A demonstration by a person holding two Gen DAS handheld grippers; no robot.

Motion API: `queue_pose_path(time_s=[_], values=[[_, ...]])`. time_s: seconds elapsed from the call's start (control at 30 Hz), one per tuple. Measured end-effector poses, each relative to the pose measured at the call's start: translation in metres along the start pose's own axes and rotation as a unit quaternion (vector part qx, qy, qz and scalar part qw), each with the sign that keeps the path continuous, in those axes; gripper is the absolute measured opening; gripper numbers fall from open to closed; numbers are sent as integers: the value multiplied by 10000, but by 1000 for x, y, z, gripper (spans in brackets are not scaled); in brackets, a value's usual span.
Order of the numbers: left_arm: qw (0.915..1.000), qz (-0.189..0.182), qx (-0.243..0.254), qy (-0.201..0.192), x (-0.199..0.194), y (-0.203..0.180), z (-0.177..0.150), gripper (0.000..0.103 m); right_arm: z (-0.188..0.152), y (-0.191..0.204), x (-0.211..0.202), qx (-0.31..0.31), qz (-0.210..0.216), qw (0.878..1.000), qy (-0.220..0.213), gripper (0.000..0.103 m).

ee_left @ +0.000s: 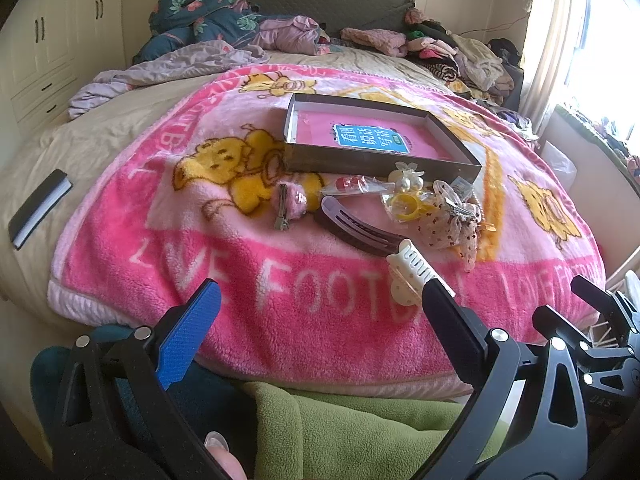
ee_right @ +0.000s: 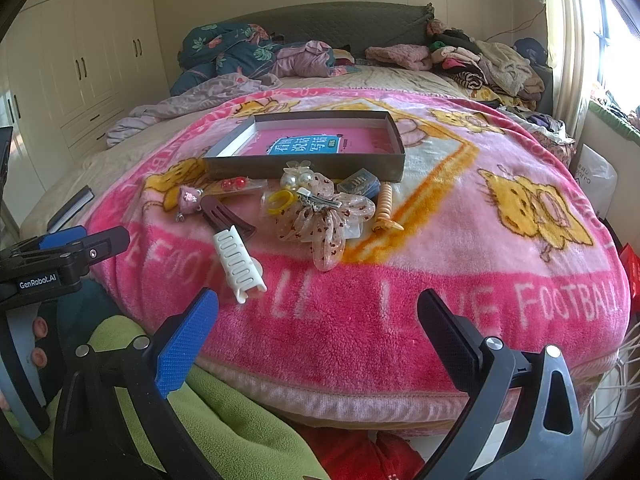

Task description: Organize jewelry

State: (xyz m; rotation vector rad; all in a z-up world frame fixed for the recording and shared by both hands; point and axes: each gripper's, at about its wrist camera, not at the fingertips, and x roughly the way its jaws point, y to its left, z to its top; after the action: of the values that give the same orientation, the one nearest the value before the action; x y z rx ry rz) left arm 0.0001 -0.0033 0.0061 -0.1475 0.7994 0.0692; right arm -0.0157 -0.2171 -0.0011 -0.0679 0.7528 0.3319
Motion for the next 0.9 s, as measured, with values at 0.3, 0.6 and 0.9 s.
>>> queue_pose_path(time_s=[0.3,0.6,0.9], values=[[10000,-9,9,6,-3,-5,1,92,-2,-1,0,14,8,10000,0,97],[10000,-50,38,3,-2,-15,-4,92,-3,-5,1,45,-30,10000,-2,97],[10000,-54,30,11,-2,-16,-4,92,-2,-8,2,67,-32,10000,-16,97]])
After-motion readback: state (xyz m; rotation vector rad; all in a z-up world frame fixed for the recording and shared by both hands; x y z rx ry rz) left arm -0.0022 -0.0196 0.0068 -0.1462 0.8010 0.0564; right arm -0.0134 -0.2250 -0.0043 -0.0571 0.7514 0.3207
